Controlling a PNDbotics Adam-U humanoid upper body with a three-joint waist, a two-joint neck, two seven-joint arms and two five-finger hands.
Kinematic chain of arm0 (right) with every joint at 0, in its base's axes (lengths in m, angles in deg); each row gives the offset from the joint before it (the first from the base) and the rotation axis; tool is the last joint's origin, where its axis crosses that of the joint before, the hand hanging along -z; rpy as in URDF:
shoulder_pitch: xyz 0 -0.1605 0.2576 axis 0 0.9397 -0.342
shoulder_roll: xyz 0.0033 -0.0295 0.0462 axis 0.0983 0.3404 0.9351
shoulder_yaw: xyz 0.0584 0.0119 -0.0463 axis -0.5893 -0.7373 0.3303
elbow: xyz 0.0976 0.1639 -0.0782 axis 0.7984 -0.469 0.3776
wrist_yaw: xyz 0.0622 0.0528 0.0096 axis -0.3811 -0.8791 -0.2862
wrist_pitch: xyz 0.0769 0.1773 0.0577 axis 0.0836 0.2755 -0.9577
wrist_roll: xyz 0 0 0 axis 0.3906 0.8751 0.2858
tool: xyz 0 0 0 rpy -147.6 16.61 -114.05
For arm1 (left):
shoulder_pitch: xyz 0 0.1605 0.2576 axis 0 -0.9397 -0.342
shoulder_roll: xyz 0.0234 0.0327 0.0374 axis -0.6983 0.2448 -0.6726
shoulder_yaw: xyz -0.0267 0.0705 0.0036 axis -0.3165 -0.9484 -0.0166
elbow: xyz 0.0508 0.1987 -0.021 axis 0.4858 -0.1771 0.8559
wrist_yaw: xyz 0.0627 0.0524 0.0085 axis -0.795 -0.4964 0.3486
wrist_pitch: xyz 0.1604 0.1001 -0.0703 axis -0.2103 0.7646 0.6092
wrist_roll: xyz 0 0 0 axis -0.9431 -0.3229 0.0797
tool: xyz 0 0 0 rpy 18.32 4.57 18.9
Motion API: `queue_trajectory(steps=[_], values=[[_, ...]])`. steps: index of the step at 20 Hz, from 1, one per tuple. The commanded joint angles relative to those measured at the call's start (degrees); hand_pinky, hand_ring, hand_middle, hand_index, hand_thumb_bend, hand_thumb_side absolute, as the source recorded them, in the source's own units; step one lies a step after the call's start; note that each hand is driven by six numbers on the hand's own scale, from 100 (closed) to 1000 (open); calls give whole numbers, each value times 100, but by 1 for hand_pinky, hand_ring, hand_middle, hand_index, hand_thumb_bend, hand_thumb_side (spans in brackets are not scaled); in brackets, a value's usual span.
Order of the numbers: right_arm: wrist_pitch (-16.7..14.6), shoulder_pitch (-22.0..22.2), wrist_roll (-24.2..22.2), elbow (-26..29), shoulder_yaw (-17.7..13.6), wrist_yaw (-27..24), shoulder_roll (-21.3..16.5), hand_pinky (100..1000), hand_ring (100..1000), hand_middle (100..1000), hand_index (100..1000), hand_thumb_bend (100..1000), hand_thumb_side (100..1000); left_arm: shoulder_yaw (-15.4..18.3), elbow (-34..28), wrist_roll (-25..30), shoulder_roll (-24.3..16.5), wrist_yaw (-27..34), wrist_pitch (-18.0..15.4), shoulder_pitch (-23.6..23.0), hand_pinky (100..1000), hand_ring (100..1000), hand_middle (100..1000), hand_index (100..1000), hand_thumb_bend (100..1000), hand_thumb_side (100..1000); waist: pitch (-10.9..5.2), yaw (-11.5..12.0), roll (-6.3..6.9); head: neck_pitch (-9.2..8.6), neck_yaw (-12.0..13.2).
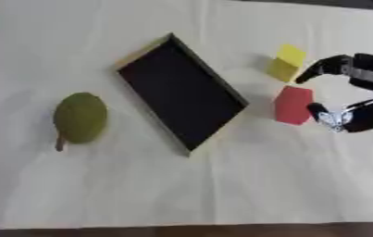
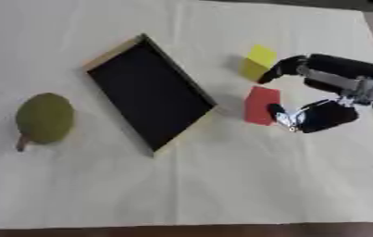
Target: Pick up objects on the table and place them in the box.
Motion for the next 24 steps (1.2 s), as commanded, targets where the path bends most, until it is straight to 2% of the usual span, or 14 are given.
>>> queue_trajectory(steps=[1, 2, 6, 14, 24], values=[[55, -103, -54, -47, -58, 58, -66, 1000, 915, 824, 857, 289, 199, -2, -101, -6, -43, 31, 21, 50, 717, 715, 755, 806, 185, 518, -104, 2, 14, -52, 12], [82, -110, -48, -66, -62, 66, -48, 1000, 914, 824, 857, 298, 218, -1, -101, -7, -43, 33, 22, 50, 717, 715, 755, 806, 183, 518, -104, 1, 14, -54, 13], [162, -124, 37, -156, -82, 77, 39, 1000, 916, 828, 860, 285, 198, 1, -101, -7, -36, 35, 27, 48, 718, 715, 755, 805, 183, 520, -97, 0, 11, -65, 23], [226, -99, 233, -269, -134, 94, 194, 1000, 917, 830, 865, 237, 115, 6, -101, -6, -16, 29, 49, 37, 718, 716, 756, 805, 176, 523, -65, -1, 1, -81, 62], [253, -151, 324, -446, -43, 355, 350, 1000, 921, 838, 870, 252, 126, 3, -101, 9, -3, 24, 59, 39, 720, 717, 758, 804, 172, 527, -35, 3, 0, -94, 73]])
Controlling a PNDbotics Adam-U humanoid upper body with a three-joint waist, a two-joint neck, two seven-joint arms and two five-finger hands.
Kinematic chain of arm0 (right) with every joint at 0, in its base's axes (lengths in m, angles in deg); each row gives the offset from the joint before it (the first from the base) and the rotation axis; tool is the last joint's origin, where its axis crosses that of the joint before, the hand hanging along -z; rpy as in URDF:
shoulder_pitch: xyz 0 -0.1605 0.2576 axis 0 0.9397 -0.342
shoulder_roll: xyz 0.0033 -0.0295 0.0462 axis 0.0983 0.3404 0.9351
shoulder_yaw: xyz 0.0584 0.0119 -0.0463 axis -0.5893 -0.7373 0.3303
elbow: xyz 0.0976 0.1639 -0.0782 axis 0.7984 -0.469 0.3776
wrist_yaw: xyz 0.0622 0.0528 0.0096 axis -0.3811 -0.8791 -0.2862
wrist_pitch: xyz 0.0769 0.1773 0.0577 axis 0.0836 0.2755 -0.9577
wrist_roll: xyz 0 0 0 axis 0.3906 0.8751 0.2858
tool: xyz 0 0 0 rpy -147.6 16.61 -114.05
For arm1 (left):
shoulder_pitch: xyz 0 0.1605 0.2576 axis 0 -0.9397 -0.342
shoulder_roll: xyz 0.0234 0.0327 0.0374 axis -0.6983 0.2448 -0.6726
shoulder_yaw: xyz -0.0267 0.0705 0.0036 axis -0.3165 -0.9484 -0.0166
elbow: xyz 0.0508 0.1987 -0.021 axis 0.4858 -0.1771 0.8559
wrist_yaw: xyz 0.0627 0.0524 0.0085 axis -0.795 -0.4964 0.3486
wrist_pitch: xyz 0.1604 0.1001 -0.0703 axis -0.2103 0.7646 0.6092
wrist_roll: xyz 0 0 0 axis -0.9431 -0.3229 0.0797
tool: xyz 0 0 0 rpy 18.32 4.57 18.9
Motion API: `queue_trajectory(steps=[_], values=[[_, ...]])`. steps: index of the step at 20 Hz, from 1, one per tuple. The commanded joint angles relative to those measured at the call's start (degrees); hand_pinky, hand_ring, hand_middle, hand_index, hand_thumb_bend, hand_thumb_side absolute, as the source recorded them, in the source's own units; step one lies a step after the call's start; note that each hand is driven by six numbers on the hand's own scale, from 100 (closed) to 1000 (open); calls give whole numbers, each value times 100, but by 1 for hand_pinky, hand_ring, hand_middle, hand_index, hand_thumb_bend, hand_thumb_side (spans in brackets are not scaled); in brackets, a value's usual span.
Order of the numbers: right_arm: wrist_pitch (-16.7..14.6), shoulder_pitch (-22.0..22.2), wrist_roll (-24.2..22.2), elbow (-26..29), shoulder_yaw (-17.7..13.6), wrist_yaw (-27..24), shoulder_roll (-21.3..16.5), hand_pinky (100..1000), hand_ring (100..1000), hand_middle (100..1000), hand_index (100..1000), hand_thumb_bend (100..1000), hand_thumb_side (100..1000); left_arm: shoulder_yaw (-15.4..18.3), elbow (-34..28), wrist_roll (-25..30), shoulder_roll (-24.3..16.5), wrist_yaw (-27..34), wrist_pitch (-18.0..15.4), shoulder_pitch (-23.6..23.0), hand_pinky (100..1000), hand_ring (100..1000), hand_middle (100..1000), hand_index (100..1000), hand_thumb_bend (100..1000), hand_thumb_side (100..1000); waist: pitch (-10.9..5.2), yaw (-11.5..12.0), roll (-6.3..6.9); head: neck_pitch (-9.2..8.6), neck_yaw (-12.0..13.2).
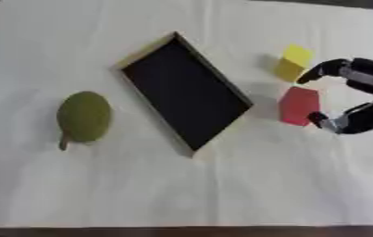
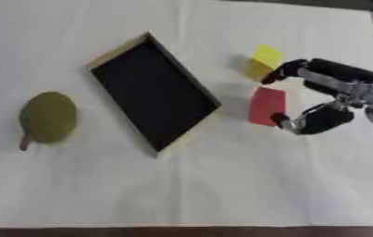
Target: Pick up objects on the table and place them in the box.
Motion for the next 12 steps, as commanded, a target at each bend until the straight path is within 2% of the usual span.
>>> queue_trajectory(steps=[1, 12], values=[[-14, -102, 64, -31, -36, 131, -87, 1000, 922, 838, 871, 253, 127, 3, -101, 8, -48, 19, 14, 38, 720, 717, 758, 804, 171, 526, -100, -4, 19, -69, 7], [-122, -167, 120, -237, 16, 410, 62, 1000, 926, 843, 874, 252, 127, 2, -101, 21, -35, 22, 26, 31, 721, 719, 759, 804, 167, 529, -77, 2, 16, -83, 26]])
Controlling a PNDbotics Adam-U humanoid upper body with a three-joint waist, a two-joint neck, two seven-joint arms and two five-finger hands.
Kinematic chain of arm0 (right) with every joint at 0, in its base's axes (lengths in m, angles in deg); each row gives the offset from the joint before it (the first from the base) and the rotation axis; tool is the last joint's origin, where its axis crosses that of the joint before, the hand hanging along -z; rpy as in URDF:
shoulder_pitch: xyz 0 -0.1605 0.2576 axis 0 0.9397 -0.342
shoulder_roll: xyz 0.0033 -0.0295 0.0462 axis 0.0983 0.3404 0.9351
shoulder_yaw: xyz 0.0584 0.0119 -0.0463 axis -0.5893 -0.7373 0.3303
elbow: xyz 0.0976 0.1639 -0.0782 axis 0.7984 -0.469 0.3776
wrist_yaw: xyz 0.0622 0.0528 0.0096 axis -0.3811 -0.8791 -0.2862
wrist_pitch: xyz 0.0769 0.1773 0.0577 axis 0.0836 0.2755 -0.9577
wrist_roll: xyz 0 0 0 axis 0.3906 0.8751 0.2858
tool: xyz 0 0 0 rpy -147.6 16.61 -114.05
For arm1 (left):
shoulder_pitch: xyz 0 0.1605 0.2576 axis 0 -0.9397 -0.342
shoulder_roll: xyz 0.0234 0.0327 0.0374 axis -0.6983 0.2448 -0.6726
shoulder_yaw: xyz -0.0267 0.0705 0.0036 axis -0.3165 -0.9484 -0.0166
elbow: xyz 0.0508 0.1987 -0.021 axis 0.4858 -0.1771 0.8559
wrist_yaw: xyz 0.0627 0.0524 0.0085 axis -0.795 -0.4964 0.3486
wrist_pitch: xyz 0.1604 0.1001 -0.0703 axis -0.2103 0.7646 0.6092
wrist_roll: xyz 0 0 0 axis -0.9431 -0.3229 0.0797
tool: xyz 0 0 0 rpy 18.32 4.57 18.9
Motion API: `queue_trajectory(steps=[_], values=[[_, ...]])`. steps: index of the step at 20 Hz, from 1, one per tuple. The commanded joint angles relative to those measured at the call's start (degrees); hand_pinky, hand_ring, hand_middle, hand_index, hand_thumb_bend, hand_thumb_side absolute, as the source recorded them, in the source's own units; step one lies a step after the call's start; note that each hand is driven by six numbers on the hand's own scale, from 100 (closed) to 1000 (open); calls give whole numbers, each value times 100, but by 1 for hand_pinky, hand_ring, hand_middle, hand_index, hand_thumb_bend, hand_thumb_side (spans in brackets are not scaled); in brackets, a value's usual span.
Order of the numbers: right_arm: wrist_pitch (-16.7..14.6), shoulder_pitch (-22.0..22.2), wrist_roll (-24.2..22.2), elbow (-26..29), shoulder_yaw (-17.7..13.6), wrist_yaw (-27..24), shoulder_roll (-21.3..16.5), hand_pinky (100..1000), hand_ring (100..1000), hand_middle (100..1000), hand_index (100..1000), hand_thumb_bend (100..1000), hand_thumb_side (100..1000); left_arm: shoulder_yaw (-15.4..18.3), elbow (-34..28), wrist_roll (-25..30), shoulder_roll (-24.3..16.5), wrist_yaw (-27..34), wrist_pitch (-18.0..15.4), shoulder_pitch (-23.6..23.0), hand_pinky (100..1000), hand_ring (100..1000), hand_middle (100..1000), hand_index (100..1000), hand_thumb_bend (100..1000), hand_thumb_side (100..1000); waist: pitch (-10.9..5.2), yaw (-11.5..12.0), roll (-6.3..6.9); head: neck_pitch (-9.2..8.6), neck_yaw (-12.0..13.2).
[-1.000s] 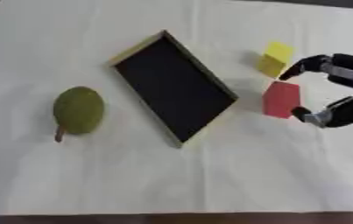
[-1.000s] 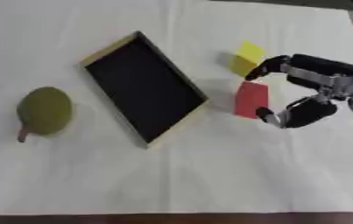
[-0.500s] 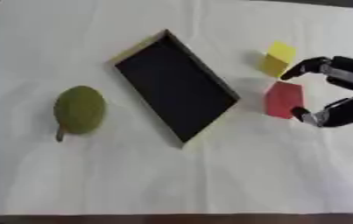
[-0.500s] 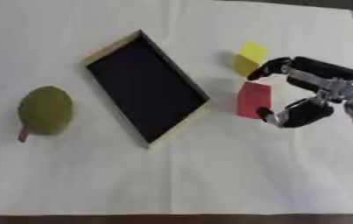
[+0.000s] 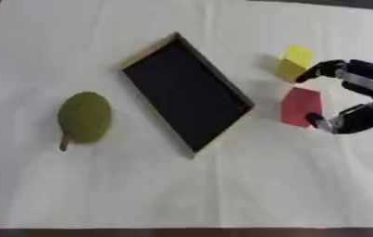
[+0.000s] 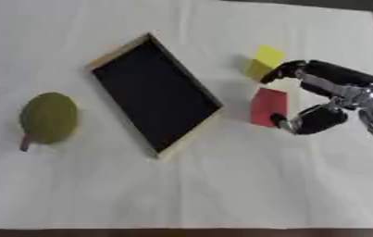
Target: Pick up objects on the table and place them in the box.
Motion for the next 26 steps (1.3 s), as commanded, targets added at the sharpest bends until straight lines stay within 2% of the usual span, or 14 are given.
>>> queue_trajectory(steps=[1, 6, 16, 20, 24, 26], values=[[-14, -85, -3, -30, -32, 82, -80, 1000, 926, 842, 873, 247, 125, 3, -101, 6, -37, 21, 9, 30, 721, 719, 759, 804, 166, 530, -103, 3, 15, -60, 11], [40, -99, -87, -79, 9, 109, -19, 1000, 925, 839, 874, 237, 129, 3, -101, 10, -31, 24, 13, 32, 722, 719, 760, 804, 165, 532, -97, 3, 14, -66, 13], [42, -144, -190, -355, 30, 182, 105, 1000, 906, 772, 857, 187, 204, 2, -101, 25, -21, 19, 26, 32, 723, 721, 762, 804, 163, 539, -81, 10, 24, -87, 19], [49, -129, -91, -374, -28, 120, 133, 1000, 905, 766, 858, 153, 175, 6, -101, 34, -16, 10, 39, 22, 724, 722, 762, 804, 161, 541, -74, 9, 29, -85, 24], [63, -63, -50, -362, -84, 97, 119, 998, 898, 754, 864, 185, 211, 2, -101, 41, -11, 9, 51, 24, 724, 722, 763, 804, 159, 542, -76, -5, 29, -81, 28], [43, -68, -126, -419, -46, 133, 139, 982, 862, 717, 866, 194, 219, -2, -101, 52, -5, 9, 54, 31, 724, 722, 763, 803, 157, 542, -72, 1, 33, -93, 22]])
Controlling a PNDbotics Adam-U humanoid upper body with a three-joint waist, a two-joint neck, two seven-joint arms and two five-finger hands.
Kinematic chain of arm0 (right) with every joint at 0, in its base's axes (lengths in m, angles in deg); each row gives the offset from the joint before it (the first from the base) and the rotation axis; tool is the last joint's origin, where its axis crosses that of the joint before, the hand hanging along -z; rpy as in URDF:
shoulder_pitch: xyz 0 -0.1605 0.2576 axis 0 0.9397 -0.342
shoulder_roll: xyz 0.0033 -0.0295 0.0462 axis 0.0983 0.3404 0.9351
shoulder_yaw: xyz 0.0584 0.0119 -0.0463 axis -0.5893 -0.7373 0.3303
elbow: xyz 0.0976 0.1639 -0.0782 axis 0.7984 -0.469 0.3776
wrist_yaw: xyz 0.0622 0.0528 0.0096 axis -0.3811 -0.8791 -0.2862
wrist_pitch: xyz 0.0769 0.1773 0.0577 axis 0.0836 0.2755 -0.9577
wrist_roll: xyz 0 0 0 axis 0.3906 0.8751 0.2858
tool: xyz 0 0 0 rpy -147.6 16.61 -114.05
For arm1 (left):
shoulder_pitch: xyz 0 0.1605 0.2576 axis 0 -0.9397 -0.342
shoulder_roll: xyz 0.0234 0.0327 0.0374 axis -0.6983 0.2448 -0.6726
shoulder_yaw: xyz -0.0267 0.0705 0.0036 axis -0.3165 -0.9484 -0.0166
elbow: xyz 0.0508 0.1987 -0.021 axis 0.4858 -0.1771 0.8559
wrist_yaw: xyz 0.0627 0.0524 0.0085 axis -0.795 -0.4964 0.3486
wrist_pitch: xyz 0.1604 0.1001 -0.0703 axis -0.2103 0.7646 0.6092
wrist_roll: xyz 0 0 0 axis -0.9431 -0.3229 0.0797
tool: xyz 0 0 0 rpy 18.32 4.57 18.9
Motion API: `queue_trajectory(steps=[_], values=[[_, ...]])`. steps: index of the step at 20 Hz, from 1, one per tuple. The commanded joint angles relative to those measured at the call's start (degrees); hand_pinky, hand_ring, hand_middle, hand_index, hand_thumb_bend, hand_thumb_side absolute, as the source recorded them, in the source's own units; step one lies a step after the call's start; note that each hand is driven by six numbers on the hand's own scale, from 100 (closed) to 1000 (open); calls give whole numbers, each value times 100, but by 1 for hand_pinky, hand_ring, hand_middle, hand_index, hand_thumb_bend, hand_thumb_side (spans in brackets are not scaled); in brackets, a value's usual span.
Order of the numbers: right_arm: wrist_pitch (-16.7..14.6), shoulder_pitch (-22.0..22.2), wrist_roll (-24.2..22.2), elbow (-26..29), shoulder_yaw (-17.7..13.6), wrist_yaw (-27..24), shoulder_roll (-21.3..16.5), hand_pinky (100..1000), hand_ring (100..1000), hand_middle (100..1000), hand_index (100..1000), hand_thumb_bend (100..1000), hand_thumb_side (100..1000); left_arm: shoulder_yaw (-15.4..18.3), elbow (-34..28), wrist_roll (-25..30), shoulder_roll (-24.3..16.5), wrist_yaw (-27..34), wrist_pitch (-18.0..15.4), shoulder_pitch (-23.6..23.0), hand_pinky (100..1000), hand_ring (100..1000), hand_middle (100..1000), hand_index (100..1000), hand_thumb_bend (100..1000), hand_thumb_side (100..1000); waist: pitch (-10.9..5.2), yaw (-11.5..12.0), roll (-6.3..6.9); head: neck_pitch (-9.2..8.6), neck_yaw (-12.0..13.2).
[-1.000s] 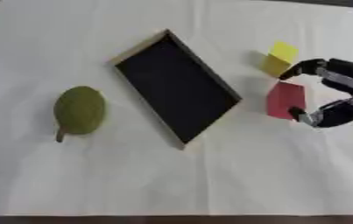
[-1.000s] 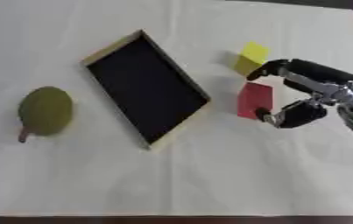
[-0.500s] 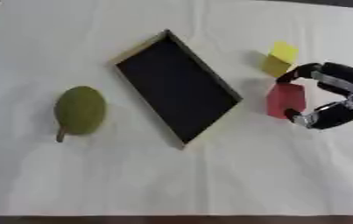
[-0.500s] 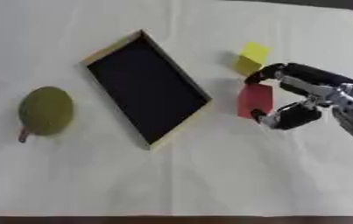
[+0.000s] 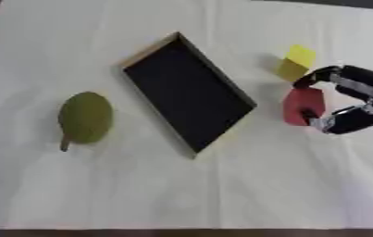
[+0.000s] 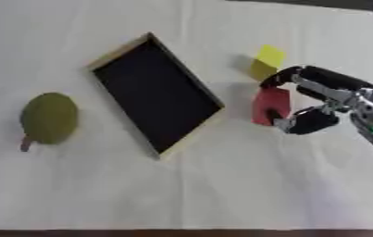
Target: Pick up objects on the table and place them in the box.
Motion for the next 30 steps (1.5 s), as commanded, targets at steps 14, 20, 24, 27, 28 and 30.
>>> queue_trajectory(steps=[14, 20, 24, 27, 28, 30], values=[[-62, -54, 97, -156, -54, -386, 0, 870, 525, 363, 856, 100, 100, -3, -101, 46, -33, 1, 58, 32, 726, 724, 764, 802, 139, 548, -86, 4, 42, -79, 13], [-104, -11, 389, 136, -153, -510, -74, 866, 509, 346, 846, 100, 100, 3, -101, 62, -34, -12, 80, 22, 726, 725, 765, 802, 136, 550, -93, -7, 40, -77, 31], [-228, 5, 503, 579, -278, -525, -180, 860, 505, 339, 847, 100, 100, 5, -101, 73, -33, -19, 84, 17, 727, 726, 766, 802, 134, 551, -101, -19, 38, -79, 44], [-304, -39, 551, 960, -353, -461, -241, 859, 505, 339, 849, 100, 100, 0, -101, 81, -31, -18, 89, 11, 727, 726, 766, 802, 133, 551, -113, -29, 39, -76, 53], [-315, -77, 532, 1066, -361, -457, -254, 859, 507, 341, 851, 100, 100, -3, -101, 86, -32, -17, 91, 9, 727, 726, 766, 802, 131, 551, -119, -29, 40, -71, 51], [-312, -173, 461, 1225, -365, -485, -281, 858, 508, 341, 850, 100, 100, -5, -101, 95, -36, -16, 93, 6, 728, 727, 766, 802, 130, 551, -133, -29, 39, -61, 45]])
